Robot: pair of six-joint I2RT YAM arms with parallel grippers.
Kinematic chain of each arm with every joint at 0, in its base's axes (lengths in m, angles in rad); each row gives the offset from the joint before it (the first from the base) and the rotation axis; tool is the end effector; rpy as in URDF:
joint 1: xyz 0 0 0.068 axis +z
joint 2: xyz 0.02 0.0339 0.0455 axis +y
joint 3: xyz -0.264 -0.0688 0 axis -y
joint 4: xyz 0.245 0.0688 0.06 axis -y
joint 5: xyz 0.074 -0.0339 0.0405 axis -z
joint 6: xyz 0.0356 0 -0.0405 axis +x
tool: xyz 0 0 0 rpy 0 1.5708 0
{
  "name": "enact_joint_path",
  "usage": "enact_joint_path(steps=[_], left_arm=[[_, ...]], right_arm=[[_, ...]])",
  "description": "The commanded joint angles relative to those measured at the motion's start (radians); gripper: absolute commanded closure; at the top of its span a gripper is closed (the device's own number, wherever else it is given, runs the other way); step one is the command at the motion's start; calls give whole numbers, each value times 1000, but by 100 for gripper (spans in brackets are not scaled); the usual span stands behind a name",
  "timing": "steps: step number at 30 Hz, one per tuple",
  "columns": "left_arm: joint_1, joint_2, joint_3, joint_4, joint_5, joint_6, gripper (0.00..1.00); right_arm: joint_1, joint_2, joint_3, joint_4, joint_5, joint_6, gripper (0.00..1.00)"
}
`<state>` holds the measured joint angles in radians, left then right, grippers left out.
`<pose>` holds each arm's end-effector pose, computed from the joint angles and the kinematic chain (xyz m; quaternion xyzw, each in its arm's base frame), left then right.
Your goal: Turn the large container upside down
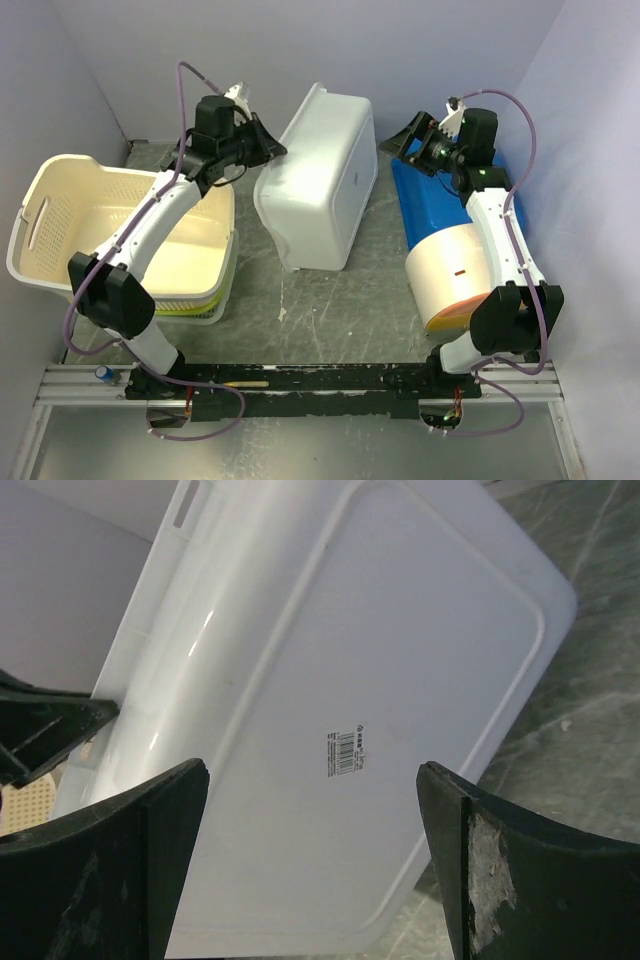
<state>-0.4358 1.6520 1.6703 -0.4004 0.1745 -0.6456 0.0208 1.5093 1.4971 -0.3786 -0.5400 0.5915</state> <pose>0.3477 -0.1687 0.4004 -0.0379 0.8259 -0.3490 0.4411 0.3457 0.0255 0.3942 0.0830 0.8102 0.3729 0.4445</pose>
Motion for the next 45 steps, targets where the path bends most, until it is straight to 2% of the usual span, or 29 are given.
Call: enact_joint_path(steps=[1,5,9,10,11,13,15,17,21,25,28,31,34,39,45], left_arm=[[82,-14,-26,163,309,-161,93],[138,55,-65,256,365,-248,93],[140,143,-10,203,357,-219,93],[140,152,-3,186,345,-206,88],[140,153,-2,174,327,-193,78],[140,147,-7,147,276,-163,52],[140,142,-3,113,227,-125,32],[140,137,6,85,200,-94,22],[139,134,39,24,151,-33,11],[139,125,86,-45,44,48,5],[138,117,110,-82,-86,109,0],[138,122,119,-98,-176,159,0],[138,138,139,-125,-191,185,0],[129,145,139,-129,-134,225,0],[81,138,130,-164,-100,259,0]], right_arm=[[-12,-44,-37,98,-52,81,14],[-13,-53,-45,80,-17,70,14],[-14,-72,-48,40,11,46,13],[-15,-79,-49,26,22,36,13],[-15,-86,-51,14,30,26,13],[-15,-95,-67,0,32,20,13],[-15,-101,-92,-9,31,19,13],[-15,-108,-125,-15,36,16,13],[-15,-85,-136,-84,135,-55,9],[-12,-5,-83,-200,204,-134,5],[-4,12,-112,-175,195,-133,4],[14,41,-128,-156,196,-133,4],[53,77,-93,-174,218,-143,4],[176,102,-59,-119,238,-98,4],[345,99,-53,-90,406,-79,4]])
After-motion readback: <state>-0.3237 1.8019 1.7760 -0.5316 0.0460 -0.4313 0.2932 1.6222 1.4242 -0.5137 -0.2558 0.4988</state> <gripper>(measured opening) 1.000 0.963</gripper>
